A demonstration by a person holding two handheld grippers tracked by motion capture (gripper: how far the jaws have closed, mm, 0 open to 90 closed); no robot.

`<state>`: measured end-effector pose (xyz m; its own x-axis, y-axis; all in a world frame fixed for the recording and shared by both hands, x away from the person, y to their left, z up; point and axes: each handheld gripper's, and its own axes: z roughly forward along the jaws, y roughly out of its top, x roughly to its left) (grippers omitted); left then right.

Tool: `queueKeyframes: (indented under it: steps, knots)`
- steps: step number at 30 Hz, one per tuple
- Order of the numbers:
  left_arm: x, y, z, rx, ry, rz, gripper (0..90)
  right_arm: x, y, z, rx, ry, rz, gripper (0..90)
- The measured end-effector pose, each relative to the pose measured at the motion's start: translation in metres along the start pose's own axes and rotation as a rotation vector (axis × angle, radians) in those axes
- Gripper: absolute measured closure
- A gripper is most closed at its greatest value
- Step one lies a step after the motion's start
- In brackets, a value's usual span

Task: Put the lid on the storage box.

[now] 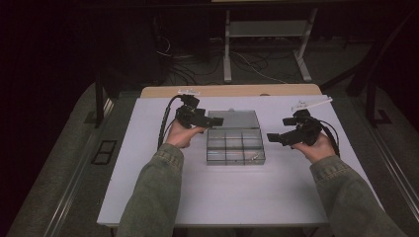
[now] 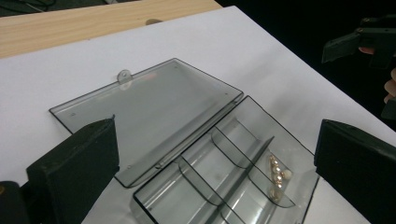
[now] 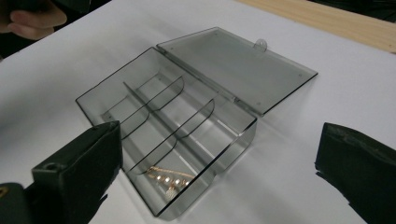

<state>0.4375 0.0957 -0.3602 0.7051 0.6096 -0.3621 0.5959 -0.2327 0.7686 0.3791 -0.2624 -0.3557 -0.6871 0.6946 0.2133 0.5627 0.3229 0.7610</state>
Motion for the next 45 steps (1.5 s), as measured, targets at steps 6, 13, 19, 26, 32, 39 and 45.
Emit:
queueKeyframes:
  steps: [6,13,19,26,32,39,45]
  knots:
    - [0.007,0.000,0.001,-0.016,0.024,-0.024,0.0,-0.008,0.014,0.005,0.000,-0.008,0.005,0.5]
    - [0.014,0.002,0.006,-0.044,0.039,-0.052,0.0,-0.018,0.024,0.016,0.018,-0.011,0.021,0.5]
    - [0.022,0.001,0.010,-0.056,0.049,-0.082,0.0,-0.026,0.030,0.024,0.002,-0.010,0.052,0.5]
    - [0.031,-0.004,0.016,-0.049,0.057,-0.105,0.0,-0.036,0.028,0.036,-0.012,-0.013,0.084,0.5]
    - [0.036,-0.007,0.025,-0.052,0.057,-0.132,0.0,-0.043,0.026,0.047,-0.021,-0.018,0.111,0.5]
    - [0.042,-0.014,0.032,-0.037,0.060,-0.149,0.0,-0.046,0.023,0.058,-0.014,-0.028,0.126,0.5]
    - [0.049,-0.021,0.037,-0.030,0.073,-0.177,0.0,-0.049,0.021,0.067,-0.022,-0.028,0.147,0.5]
